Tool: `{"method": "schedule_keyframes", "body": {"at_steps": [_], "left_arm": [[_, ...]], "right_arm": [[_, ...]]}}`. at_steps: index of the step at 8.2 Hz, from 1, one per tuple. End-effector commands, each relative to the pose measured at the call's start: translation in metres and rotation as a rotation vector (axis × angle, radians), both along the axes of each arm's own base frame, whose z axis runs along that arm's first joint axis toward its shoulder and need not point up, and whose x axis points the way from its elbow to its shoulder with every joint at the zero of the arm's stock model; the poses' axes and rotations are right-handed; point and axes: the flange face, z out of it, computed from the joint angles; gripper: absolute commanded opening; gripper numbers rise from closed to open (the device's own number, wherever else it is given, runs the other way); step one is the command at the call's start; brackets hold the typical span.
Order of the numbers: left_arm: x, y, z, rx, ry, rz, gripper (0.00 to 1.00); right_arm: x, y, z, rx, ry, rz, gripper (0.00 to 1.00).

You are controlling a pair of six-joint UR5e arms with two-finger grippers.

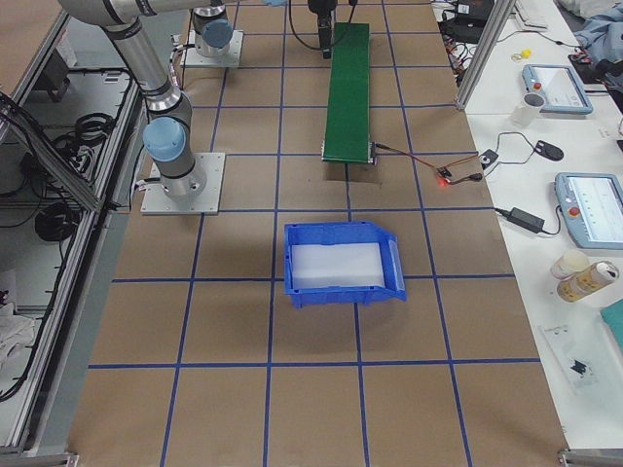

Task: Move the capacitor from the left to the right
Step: 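Move the left gripper off the belt toward the brown capacitor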

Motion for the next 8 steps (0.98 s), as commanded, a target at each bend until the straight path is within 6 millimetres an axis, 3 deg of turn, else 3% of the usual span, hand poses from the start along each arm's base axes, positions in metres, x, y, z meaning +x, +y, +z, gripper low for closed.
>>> {"method": "schedule_keyframes", "body": {"at_steps": [1,4,8], "left_arm": [[0.081,0.004,-0.025,0.034,0.024,-0.009,1.00],[0.160,0.002,-0.059,0.004,0.006,-0.023,1.00],[0.213,-0.011,-0.128,0.030,0.028,-0.057,1.00]], "right_arm": [[0.000,-0.001,-0.001,0.003,0.000,0.000,1.00],[0.000,0.000,0.000,0.001,0.000,0.001,1.00],[0.000,-0.001,-0.001,0.003,0.002,-0.001,1.00]]}}
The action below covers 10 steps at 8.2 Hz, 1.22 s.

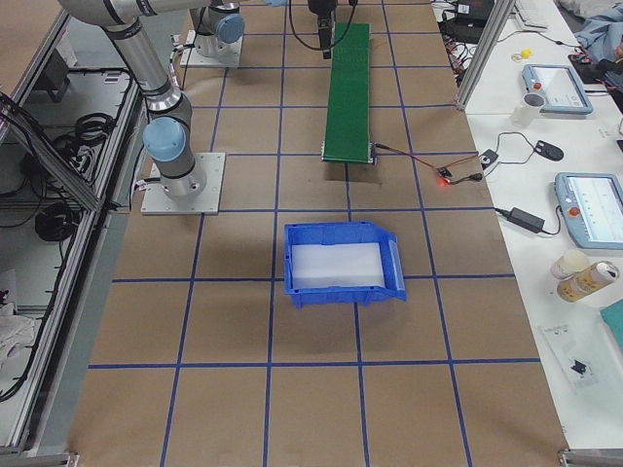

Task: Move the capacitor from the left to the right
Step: 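Lower the left gripper over the brown capacitor and close on it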

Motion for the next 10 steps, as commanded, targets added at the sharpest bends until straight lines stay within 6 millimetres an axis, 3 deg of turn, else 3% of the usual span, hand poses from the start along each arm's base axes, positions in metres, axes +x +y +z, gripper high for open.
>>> {"method": "schedule_keyframes", "body": {"at_steps": [1,2,6,10], "left_arm": [[0.043,-0.004,-0.055,0.018,0.018,-0.017,1.00],[0.060,-0.002,-0.076,0.028,0.028,-0.047,1.00],[0.070,-0.009,-0.124,0.054,0.060,-0.047,1.00],[0.076,-0.014,-0.141,0.047,0.052,-0.088,1.00]], "right_arm": [[0.000,0.000,0.000,0.001,0.000,0.000,1.00],[0.000,0.000,0.000,0.001,0.000,0.000,1.00],[-0.001,-0.001,0.000,0.001,0.000,-0.001,1.00],[0.000,0.000,0.000,0.001,0.000,-0.001,1.00]]}}
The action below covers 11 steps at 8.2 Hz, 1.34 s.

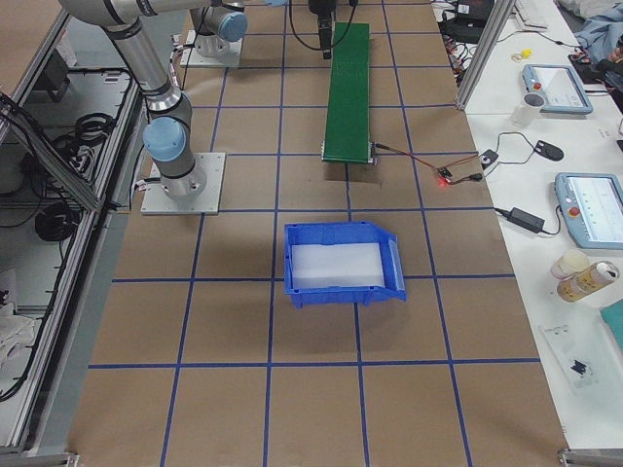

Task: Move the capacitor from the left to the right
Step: 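Lower the left gripper over the brown capacitor and close on it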

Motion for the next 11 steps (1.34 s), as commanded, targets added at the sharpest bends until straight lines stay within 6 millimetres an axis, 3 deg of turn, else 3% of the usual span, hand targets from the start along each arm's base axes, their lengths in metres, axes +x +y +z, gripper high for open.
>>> {"method": "schedule_keyframes", "body": {"at_steps": [1,2,6,8,11], "left_arm": [[0.006,-0.005,-0.016,-0.010,-0.004,-0.120,1.00],[0.007,-0.007,-0.025,-0.005,0.004,-0.169,1.00],[0.007,-0.007,-0.027,-0.002,0.015,-0.215,1.00],[0.007,-0.007,-0.027,-0.001,0.015,-0.221,0.82],[0.008,-0.006,-0.027,0.015,0.010,-0.214,0.77]], "right_arm": [[0.000,0.000,0.000,0.000,0.000,0.001,1.00],[0.000,0.000,0.000,0.000,0.000,0.001,1.00],[0.000,0.000,0.000,0.001,0.000,0.001,1.00],[0.000,0.000,0.000,0.001,0.000,0.001,1.00],[0.000,0.001,0.001,-0.002,0.000,0.001,1.00]]}}
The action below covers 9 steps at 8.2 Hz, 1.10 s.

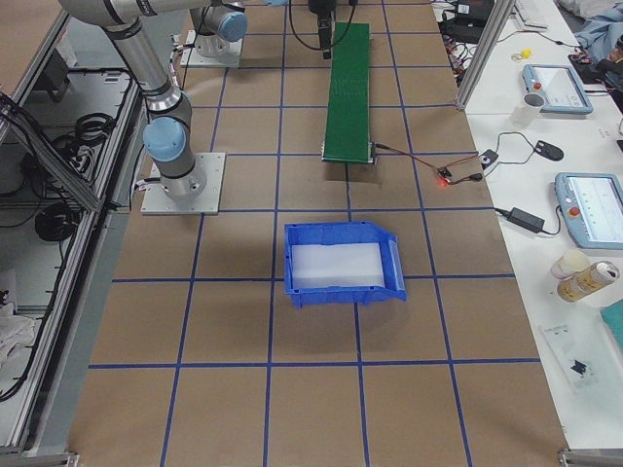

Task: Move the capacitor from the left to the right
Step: 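Lower the left gripper over the brown capacitor and close on it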

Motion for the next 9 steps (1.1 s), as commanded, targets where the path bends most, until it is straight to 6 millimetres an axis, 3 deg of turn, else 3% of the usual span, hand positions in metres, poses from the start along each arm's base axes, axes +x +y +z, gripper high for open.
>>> {"method": "schedule_keyframes", "body": {"at_steps": [1,3,8,9], "left_arm": [[0.0006,0.0011,-0.0002,0.012,-0.006,0.000,0.78],[0.0010,0.0014,0.0000,0.014,-0.010,0.002,0.86],[0.0005,0.0016,-0.0074,0.022,0.001,0.003,0.85],[0.0008,0.0013,-0.0079,0.023,0.002,0.002,0.77]], "right_arm": [[-0.0003,0.0002,0.0005,-0.001,0.000,0.000,1.00],[-0.0003,0.0002,0.0005,-0.001,0.000,0.000,1.00],[-0.0003,0.0004,0.0003,0.000,0.000,0.000,1.00],[-0.0002,-0.0002,-0.0004,0.002,0.000,0.000,1.00]]}}
